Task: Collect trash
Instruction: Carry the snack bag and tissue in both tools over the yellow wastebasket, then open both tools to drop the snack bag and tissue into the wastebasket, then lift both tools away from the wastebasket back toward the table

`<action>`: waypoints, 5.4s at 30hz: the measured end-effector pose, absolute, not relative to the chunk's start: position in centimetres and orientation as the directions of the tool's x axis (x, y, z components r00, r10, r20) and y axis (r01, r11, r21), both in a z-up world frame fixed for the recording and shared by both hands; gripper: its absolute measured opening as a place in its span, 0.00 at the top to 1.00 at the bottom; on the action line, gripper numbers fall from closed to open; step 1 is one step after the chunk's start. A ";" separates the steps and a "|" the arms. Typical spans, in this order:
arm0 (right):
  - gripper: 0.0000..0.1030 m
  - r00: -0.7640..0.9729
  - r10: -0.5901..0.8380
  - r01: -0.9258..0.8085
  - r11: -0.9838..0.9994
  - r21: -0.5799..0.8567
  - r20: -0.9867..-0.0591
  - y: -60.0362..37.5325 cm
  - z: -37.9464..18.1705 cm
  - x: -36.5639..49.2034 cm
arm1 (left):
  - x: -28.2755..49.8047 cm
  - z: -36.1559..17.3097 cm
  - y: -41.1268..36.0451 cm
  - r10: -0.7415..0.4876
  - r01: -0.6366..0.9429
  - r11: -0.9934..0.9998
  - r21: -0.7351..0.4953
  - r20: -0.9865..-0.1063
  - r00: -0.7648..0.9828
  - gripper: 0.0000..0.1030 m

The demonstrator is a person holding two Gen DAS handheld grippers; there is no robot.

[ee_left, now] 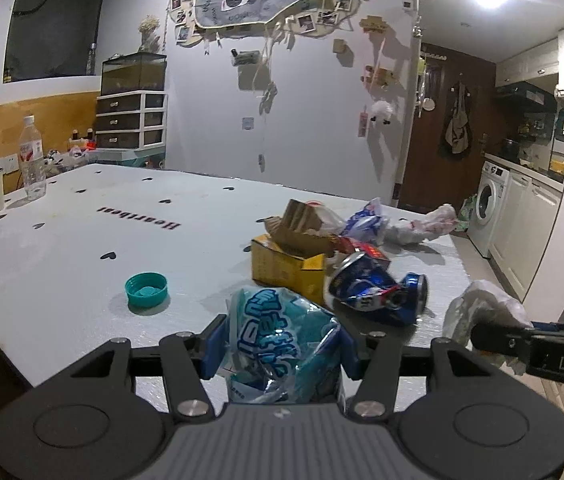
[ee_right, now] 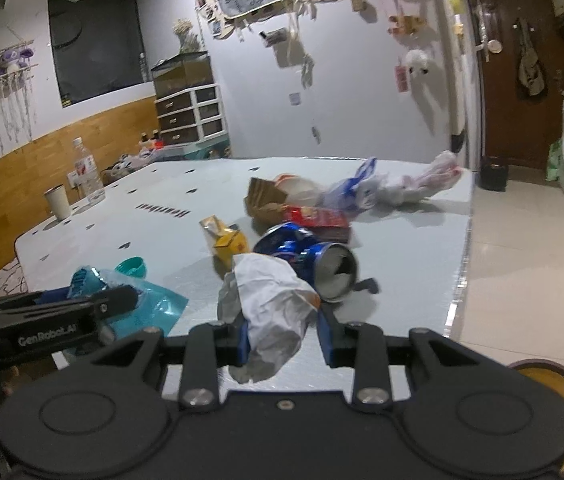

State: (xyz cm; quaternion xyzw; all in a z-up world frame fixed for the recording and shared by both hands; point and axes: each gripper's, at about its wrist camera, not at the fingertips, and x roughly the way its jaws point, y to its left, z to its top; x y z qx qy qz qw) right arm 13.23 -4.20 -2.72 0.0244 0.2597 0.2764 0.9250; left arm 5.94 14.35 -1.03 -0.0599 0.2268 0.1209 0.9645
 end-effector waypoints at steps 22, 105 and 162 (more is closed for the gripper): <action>0.67 0.814 0.348 -0.311 0.937 0.156 -0.465 -17.4 -2.9 11.3 | 8.7 -0.9 1.8 0.018 -0.049 0.997 -0.058 -0.445 0.895 0.46; 0.58 0.267 0.106 -0.114 0.990 0.078 -0.958 -32.1 -30.1 34.7 | 38.4 -31.7 -18.7 -0.161 0.265 0.962 -0.059 -0.910 0.381 0.43; 0.00 0.459 0.063 -0.040 0.998 0.050 -0.886 -35.4 -21.2 25.3 | 27.6 -22.0 -15.1 -0.093 0.223 0.975 0.007 -0.895 0.437 0.00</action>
